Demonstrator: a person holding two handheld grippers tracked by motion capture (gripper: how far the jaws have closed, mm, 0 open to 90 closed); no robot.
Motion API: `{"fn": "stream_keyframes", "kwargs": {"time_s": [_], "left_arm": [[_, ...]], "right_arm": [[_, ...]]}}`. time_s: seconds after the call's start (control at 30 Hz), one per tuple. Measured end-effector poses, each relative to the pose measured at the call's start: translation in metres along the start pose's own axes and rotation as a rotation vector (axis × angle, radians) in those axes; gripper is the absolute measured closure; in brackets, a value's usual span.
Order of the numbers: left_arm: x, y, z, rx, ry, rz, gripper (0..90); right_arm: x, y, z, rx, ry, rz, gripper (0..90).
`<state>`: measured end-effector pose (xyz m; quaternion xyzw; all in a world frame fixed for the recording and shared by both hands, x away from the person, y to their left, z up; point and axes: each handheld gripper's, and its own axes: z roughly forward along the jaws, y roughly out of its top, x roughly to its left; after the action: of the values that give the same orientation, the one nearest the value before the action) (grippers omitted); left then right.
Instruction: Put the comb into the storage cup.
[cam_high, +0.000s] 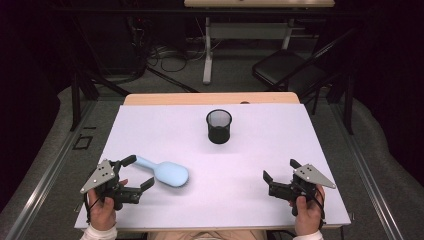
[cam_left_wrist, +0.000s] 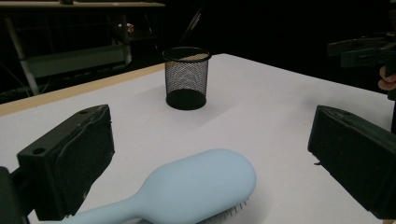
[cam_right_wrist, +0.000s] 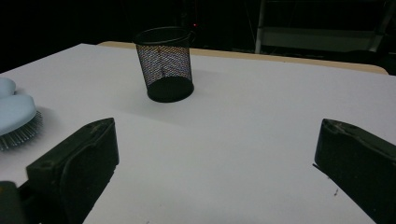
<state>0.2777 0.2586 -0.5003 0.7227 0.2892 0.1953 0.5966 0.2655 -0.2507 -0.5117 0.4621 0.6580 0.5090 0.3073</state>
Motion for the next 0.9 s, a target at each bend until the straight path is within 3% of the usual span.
{"fn": "stream_keyframes", "kwargs": {"time_s": [0.2, 0.43, 0.53, 0.9], "left_arm": [[0.002, -0.003, 0.0, 0.022, 0.021, -0.036, 0.3], [0.008, -0.004, 0.0, 0.006, 0.022, -0.144, 0.3], [0.008, -0.003, -0.001, 0.007, 0.037, -0.165, 0.3], [0.008, 0.001, -0.003, 0.05, 0.066, -0.137, 0.6]], "right_arm": [[0.003, 0.001, 0.006, 0.016, 0.024, -0.002, 0.0], [0.009, 0.002, 0.01, 0.027, 0.026, -0.015, 0.0], [0.012, 0.001, 0.011, 0.046, 0.007, -0.025, 0.0], [0.017, 0.002, 0.012, 0.032, 0.02, -0.058, 0.0]]}}
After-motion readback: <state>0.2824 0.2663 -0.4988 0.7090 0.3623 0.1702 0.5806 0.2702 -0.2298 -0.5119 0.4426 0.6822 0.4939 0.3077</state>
